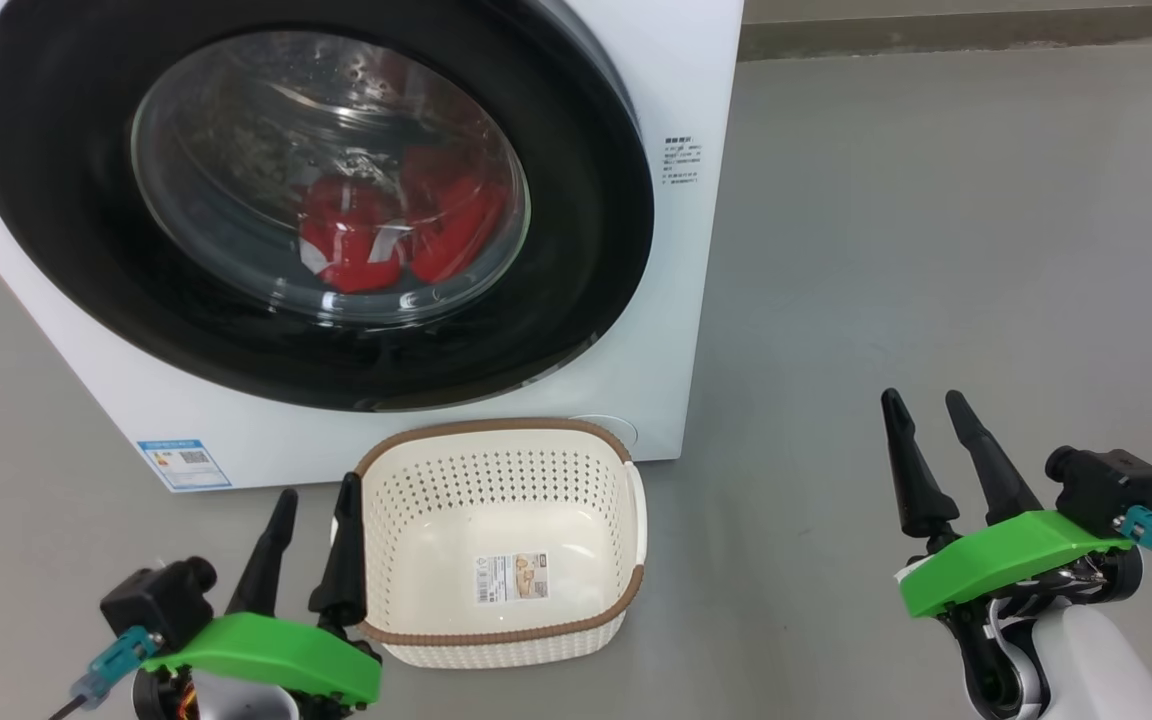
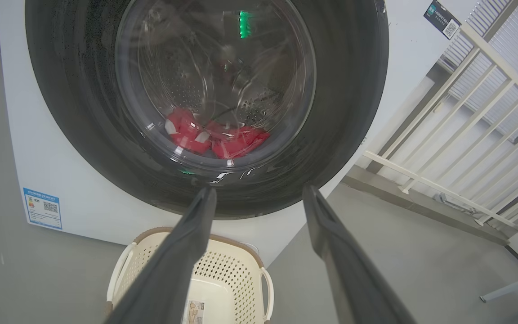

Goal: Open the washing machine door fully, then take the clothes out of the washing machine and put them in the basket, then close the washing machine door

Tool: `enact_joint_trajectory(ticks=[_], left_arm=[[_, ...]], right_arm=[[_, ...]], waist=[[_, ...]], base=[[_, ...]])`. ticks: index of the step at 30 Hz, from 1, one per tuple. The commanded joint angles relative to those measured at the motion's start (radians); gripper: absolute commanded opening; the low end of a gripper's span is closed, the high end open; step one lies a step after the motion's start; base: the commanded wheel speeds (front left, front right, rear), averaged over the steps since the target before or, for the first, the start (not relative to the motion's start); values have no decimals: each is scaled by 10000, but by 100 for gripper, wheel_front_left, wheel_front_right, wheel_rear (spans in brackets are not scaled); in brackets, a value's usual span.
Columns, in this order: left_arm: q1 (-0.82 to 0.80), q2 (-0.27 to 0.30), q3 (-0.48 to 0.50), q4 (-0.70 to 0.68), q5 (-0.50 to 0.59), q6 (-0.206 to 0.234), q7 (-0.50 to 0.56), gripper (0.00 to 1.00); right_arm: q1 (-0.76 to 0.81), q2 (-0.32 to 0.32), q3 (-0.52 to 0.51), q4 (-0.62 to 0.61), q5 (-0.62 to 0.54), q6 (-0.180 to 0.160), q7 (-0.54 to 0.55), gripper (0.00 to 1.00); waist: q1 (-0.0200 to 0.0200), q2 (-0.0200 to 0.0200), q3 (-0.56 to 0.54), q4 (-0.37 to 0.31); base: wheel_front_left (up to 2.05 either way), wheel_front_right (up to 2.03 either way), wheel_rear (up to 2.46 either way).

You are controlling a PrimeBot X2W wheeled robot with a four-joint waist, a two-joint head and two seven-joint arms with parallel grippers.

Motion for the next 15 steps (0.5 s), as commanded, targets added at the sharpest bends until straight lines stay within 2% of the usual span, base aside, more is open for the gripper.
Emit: enact_joint_trajectory(ticks=[1, 15], left_arm=[[-527, 176, 179, -208, 518, 83, -189, 100], [-860, 212, 140, -213, 2089, 277, -604, 100]], right_arm=[[-569, -97, 242, -224, -511, 5, -197, 100], [-912, -134, 456, 29, -1991, 5, -609, 100]], waist=[[-1, 0, 20, -7], [-1, 0, 64, -48]], base=[[0, 0, 0], [0, 0, 0]])
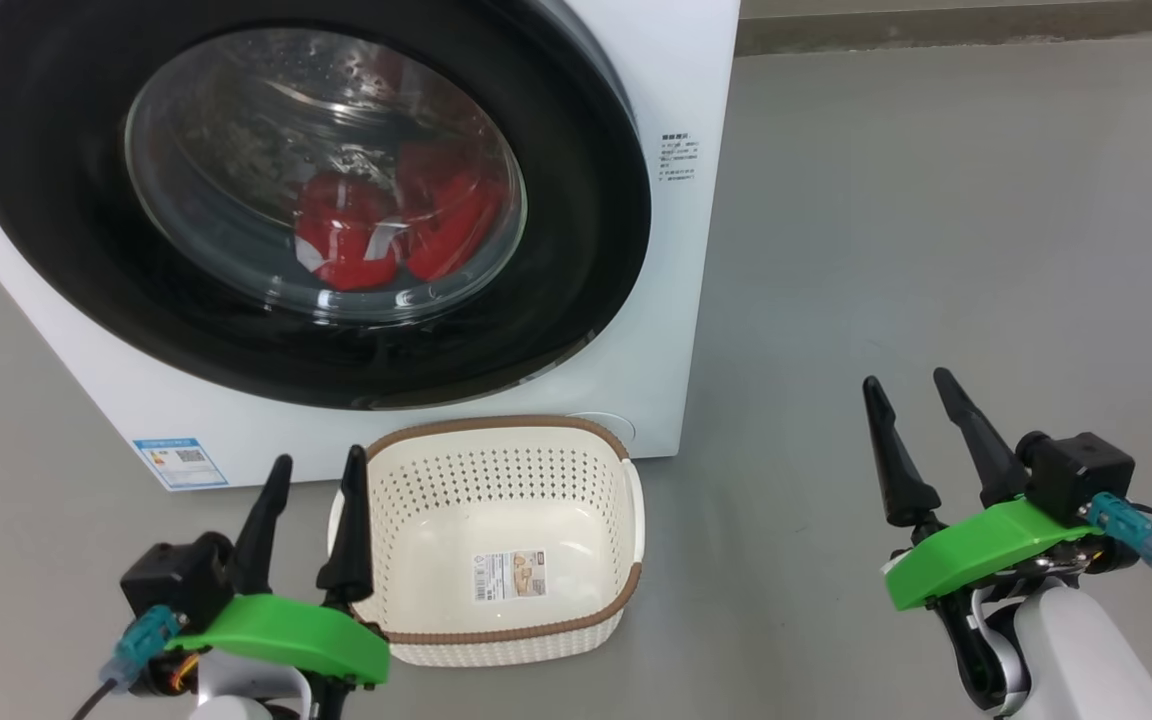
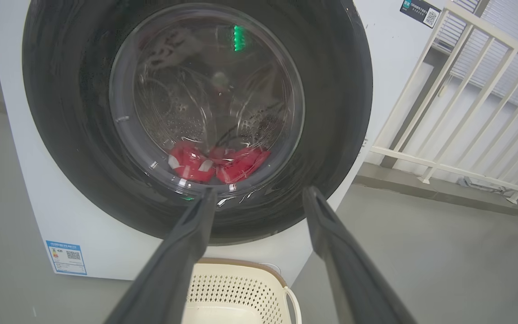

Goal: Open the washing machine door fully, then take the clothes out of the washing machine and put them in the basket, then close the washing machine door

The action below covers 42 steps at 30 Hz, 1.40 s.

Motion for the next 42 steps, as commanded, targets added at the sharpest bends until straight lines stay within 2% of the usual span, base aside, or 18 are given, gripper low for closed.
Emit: enact_joint_trajectory(ticks=[1, 15, 42], left_arm=[[-464, 209, 269, -246, 365, 100, -195, 100], [-700, 242, 50, -123, 1441, 52, -575, 100], [-762, 241, -95, -401, 1188, 68, -575, 100]], right_arm=[[-546, -78, 290, -131, -384, 5, -198, 100], [-911, -112, 414, 41, -1726, 6, -575, 100], [-1260, -112, 198, 522, -1327, 6, -575, 100]], waist=[[-1, 0, -4, -7], [-1, 0, 20, 54], [-1, 0, 320, 253]], base=[[0, 0, 0], [0, 0, 0], [0, 0, 0]])
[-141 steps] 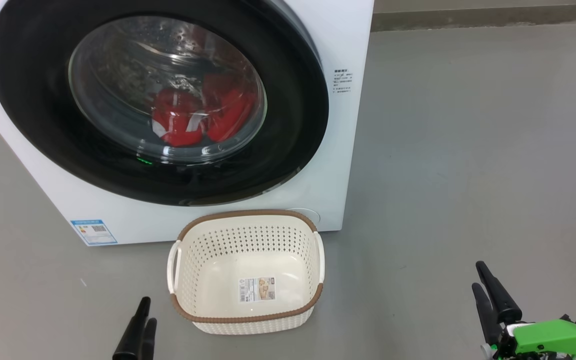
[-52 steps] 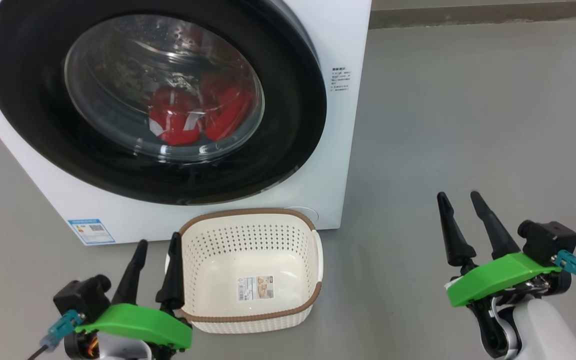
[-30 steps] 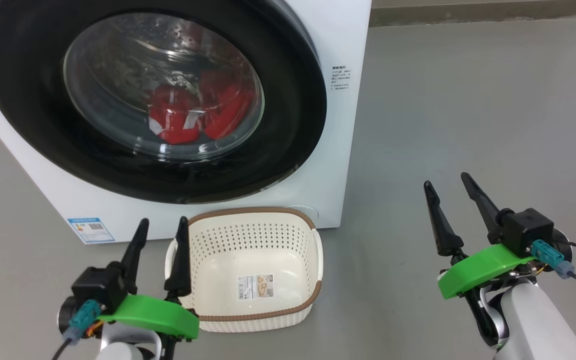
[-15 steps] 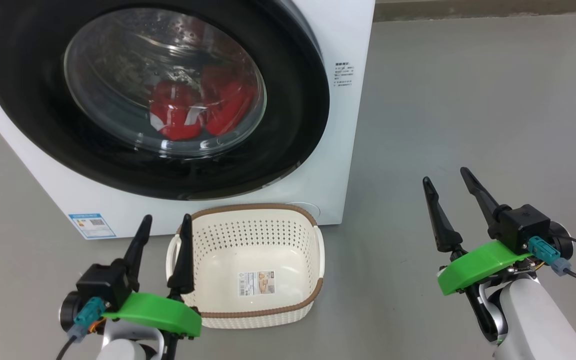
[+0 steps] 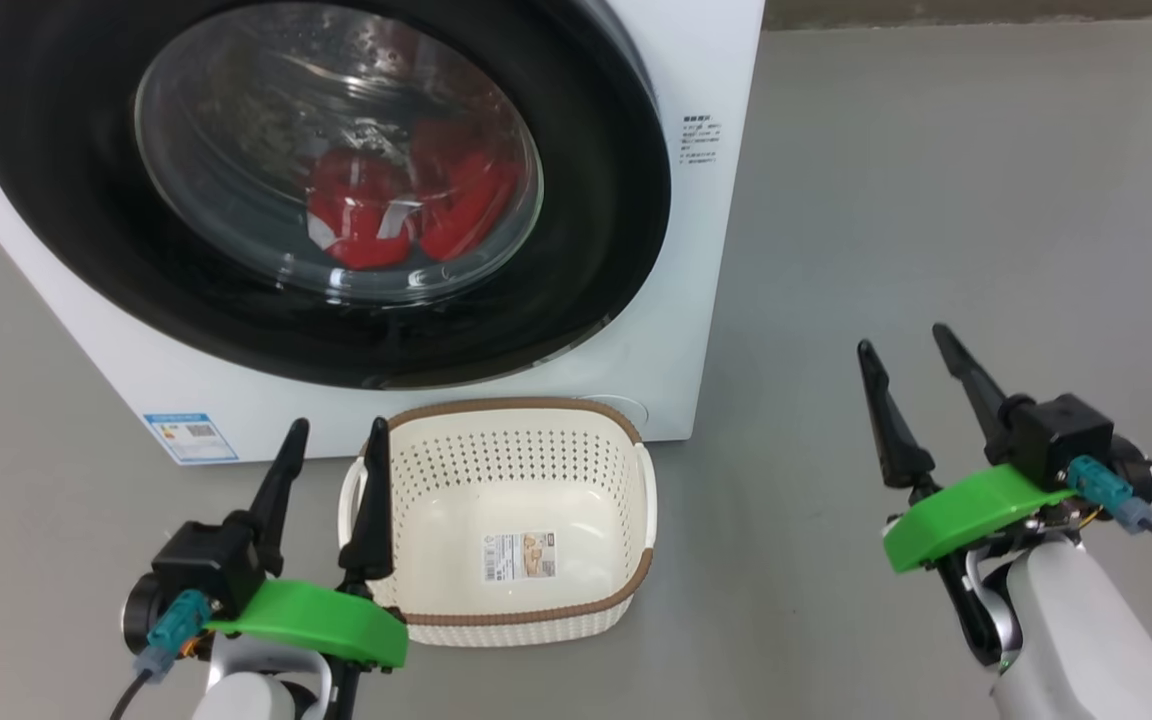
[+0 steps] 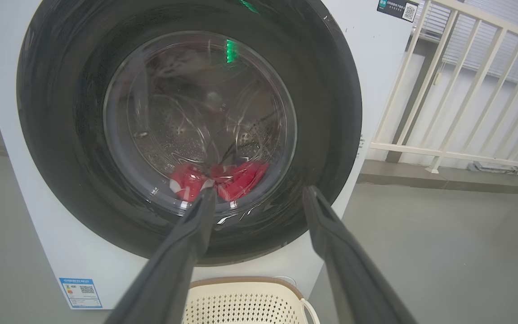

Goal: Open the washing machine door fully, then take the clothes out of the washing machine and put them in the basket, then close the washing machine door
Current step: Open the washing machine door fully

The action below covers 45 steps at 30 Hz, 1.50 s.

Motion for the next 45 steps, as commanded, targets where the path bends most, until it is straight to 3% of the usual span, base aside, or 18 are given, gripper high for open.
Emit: enact_joint_trajectory(ticks=[1, 6, 7, 8, 9, 10, 12, 14, 20, 34, 37, 45], left_arm=[[-396, 183, 263, -346, 20, 10, -122, 100], [-448, 183, 159, -599, -26, 39, -122, 100], [-446, 183, 130, -639, -41, 42, -122, 100], [-444, 183, 105, -674, -48, 46, -122, 100], [-444, 183, 105, -674, -48, 46, -122, 100], [-448, 183, 84, -703, -57, 44, -122, 100], [-474, 183, 58, -770, -65, 39, -122, 100], [-515, 183, 21, -878, -71, 47, -122, 100], [-657, 183, -100, -1274, -31, 69, -122, 100], [-1031, 183, -249, -2249, 91, -22, -122, 100], [-1109, 183, -324, -2497, 14, -3, -122, 100], [-1283, 183, -449, -3003, -114, 18, -122, 100]], right_arm=[[-465, -12, 151, -209, 167, 6, -65, 100], [-800, -12, 46, -166, 188, 6, -65, 100], [-857, -12, 46, -148, 271, 6, -65, 92], [-916, -12, 27, -128, 300, 6, -65, 68], [-916, -12, 27, -128, 300, 6, -65, 68], [-977, -12, 5, -113, 343, 6, -65, 46], [-1113, -12, -38, -80, 548, 6, -65, 29], [-1272, -12, -66, -55, 919, 6, -65, 0], [-1903, -12, -53, 151, 2074, 6, -65, 0], [-3658, -12, 435, 1373, 7121, 6, -12, 0], [-4341, -12, 602, 1425, 8442, 6, 673, 0], [-5297, -215, 418, 1001, 10411, 6, 2575, 0]], waist=[[0, -1, 99, 63], [0, -1, 342, 200], [0, -1, 380, 234], [0, -1, 417, 265], [0, -1, 417, 265], [0, -1, 456, 303], [0, -1, 546, 377], [0, -1, 676, 454], [0, -1, 1240, 639], [0, -1, 2243, 1042], [0, -1, 2630, 1109], [0, -1, 3311, 1281]], base=[[0, 0, 0], [0, 0, 0], [0, 0, 0], [0, 0, 0], [0, 0, 0], [0, 0, 0], [0, 0, 0], [0, 0, 0], [0, 0, 0], [0, 0, 0], [0, 0, 0], [0, 0, 0]])
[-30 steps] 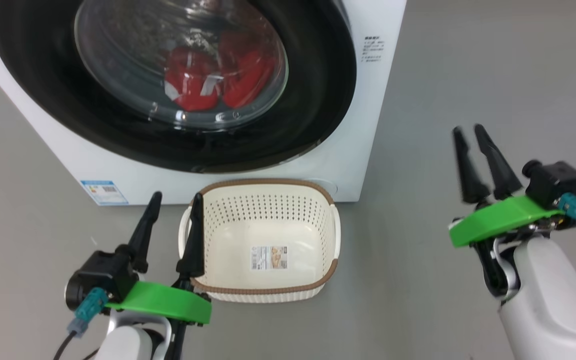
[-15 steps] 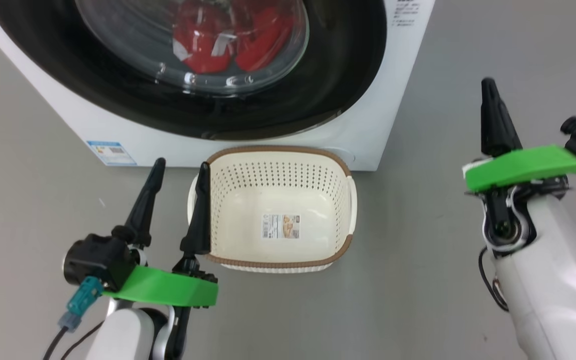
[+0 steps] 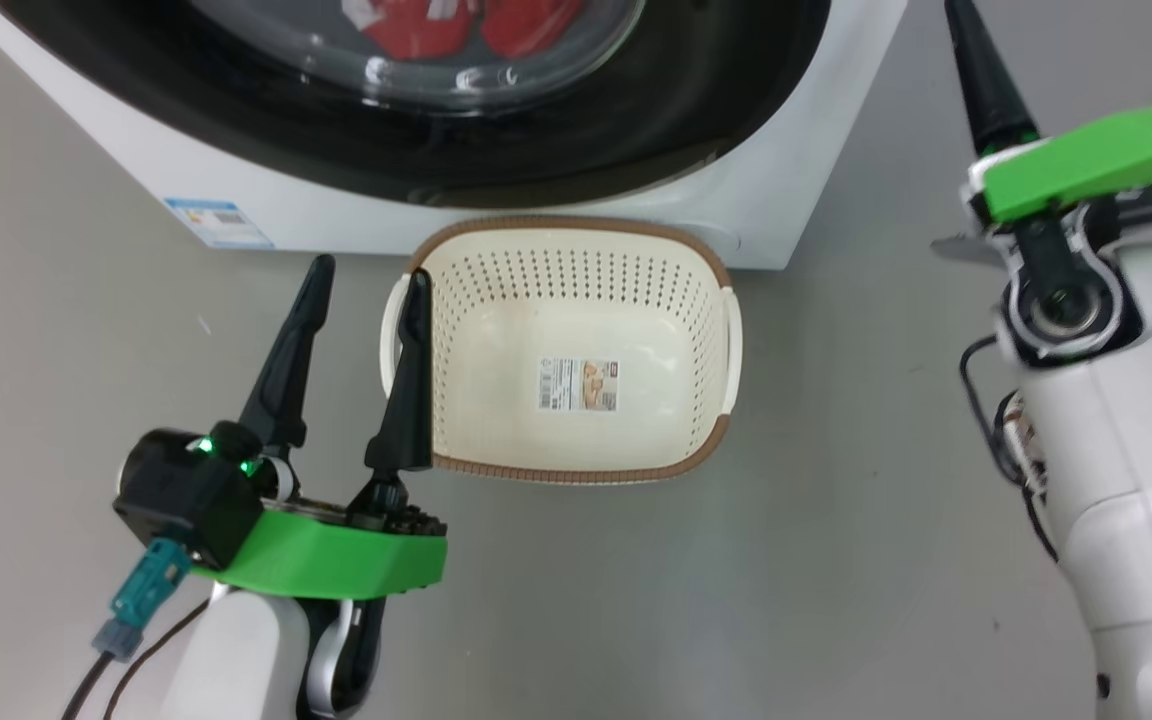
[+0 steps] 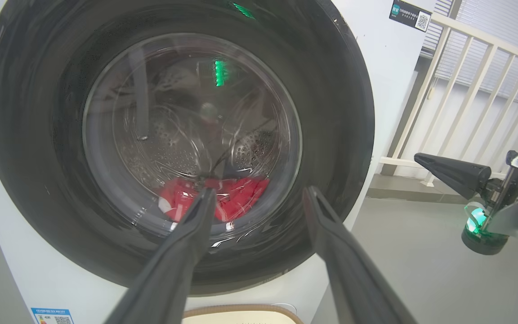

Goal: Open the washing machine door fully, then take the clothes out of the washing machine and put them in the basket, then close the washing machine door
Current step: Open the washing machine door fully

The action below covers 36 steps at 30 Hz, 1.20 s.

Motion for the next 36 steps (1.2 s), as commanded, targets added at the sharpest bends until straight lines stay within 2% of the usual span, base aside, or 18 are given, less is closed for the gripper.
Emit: enact_joint_trajectory(ticks=[1, 4, 21, 36], left_arm=[[-212, 181, 230, -343, -91, 13, -74, 100], [-262, 181, 169, -447, -114, 8, -74, 100], [-574, 181, -86, -709, -222, 200, -74, 100], [-686, 181, -234, -711, -197, 169, -74, 100]], right_arm=[[-419, 23, 69, -355, 361, 6, 381, 0], [-753, -134, -22, -382, 804, 6, 947, 0], [-2360, -807, 330, -175, 1350, 6, 2974, 0], [-3522, -1140, 641, 685, 1197, 6, 3912, 0]], waist=[[0, 0, 350, 131], [0, 0, 572, 189], [0, 0, 1506, 589], [0, 0, 1755, 953]], base=[[0, 0, 0], [0, 0, 0], [0, 0, 0], [0, 0, 0]])
